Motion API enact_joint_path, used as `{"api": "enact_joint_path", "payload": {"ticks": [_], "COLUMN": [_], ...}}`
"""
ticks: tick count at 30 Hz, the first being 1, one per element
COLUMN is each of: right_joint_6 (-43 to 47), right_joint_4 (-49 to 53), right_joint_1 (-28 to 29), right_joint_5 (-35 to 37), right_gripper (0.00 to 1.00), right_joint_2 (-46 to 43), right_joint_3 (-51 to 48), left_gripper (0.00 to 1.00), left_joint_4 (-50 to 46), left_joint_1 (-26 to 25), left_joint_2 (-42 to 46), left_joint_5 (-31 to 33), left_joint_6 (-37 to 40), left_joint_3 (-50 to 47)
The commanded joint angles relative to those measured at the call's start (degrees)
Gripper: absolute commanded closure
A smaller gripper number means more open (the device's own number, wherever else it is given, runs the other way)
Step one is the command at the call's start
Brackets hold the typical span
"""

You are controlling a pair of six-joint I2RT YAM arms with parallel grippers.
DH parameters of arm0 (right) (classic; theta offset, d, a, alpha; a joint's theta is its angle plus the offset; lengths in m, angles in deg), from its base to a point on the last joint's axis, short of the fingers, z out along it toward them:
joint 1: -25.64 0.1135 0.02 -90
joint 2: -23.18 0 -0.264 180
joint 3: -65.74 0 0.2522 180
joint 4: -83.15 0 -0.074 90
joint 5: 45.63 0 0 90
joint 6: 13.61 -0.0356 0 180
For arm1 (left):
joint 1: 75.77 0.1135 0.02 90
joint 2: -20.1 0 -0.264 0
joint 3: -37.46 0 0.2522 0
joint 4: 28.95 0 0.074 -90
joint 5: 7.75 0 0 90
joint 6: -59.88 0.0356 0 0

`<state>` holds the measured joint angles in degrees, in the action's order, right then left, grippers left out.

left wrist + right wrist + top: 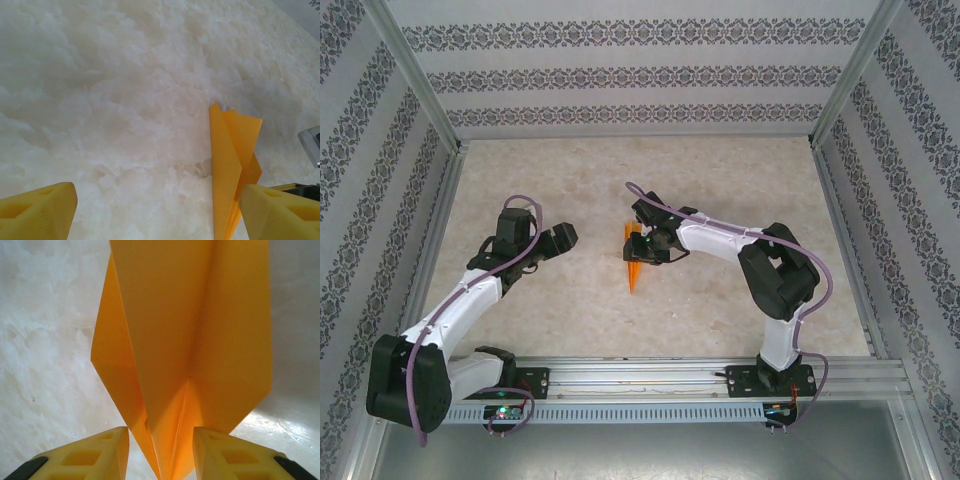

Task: Fold a paper plane with a square sheet of paper (fold left side to right side)
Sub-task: Pick up the paper plane at the center of the table.

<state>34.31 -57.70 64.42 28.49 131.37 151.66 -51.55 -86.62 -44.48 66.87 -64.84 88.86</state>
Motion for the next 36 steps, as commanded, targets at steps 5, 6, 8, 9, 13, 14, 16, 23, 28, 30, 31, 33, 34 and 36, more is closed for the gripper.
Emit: {"api": "enact_joint_path", "payload": {"ticks": [5,6,8,9,13,14,16,23,28,30,31,33,34,36], "right_joint_6": [-0.36,-0.37,-0.36,-0.32,0.05,0.07,0.03,-0.41,-0.90,-1.06,-1.06,-1.06,-1.07,-0.87], "right_joint_4": [1.32,1.50,1.95,2.20,3.81,4.09,4.32,5.01,5.50,6.05,6.40,6.86,7.10,7.47], "right_joint_1": [0.51,0.50,0.51,0.50,0.68,0.77,0.85,1.40,1.92,2.18,2.27,2.48,2.56,2.71], "right_joint_5": [-0.01,0.04,0.19,0.25,0.74,0.85,0.94,1.37,1.94,2.37,2.64,3.02,3.17,3.43], "right_gripper": [0.65,0.65,0.66,0.66,0.68,0.69,0.70,0.74,0.75,0.75,0.76,0.76,0.77,0.77], "right_joint_2": [1.75,1.97,2.41,2.55,3.50,3.64,3.96,4.94,5.82,6.24,6.52,6.99,7.22,7.49], "right_joint_3": [1.84,2.08,2.52,2.75,3.89,4.10,4.38,5.27,5.88,6.23,6.41,6.72,6.84,7.18], "left_gripper": [0.15,0.15,0.15,0.15,0.15,0.15,0.15,0.15,0.15,0.15,0.15,0.15,0.15,0.15], "left_joint_4": [-1.80,-1.79,-1.79,-1.79,-1.79,-1.89,-1.95,-2.06,-2.06,-2.15,-2.15,-2.19,-2.19,-2.19], "left_joint_1": [1.07,1.12,1.17,1.19,1.28,1.28,1.38,1.54,1.63,1.70,1.77,1.72,1.72,1.80], "left_joint_2": [1.55,1.59,1.72,1.67,2.11,2.25,2.50,3.12,3.40,3.49,3.49,3.67,3.63,3.72], "left_joint_5": [1.01,1.02,1.10,1.06,1.13,1.09,1.10,1.13,1.05,1.02,1.05,0.96,0.96,0.96], "left_joint_6": [1.56,1.54,1.50,1.45,1.41,1.41,1.41,1.32,1.30,1.32,1.32,1.32,1.32,1.33], "left_joint_3": [-0.32,-0.39,-0.52,-0.53,-0.75,-0.88,-1.00,-1.52,-1.79,-1.86,-1.84,-1.88,-1.95,-1.88]}}
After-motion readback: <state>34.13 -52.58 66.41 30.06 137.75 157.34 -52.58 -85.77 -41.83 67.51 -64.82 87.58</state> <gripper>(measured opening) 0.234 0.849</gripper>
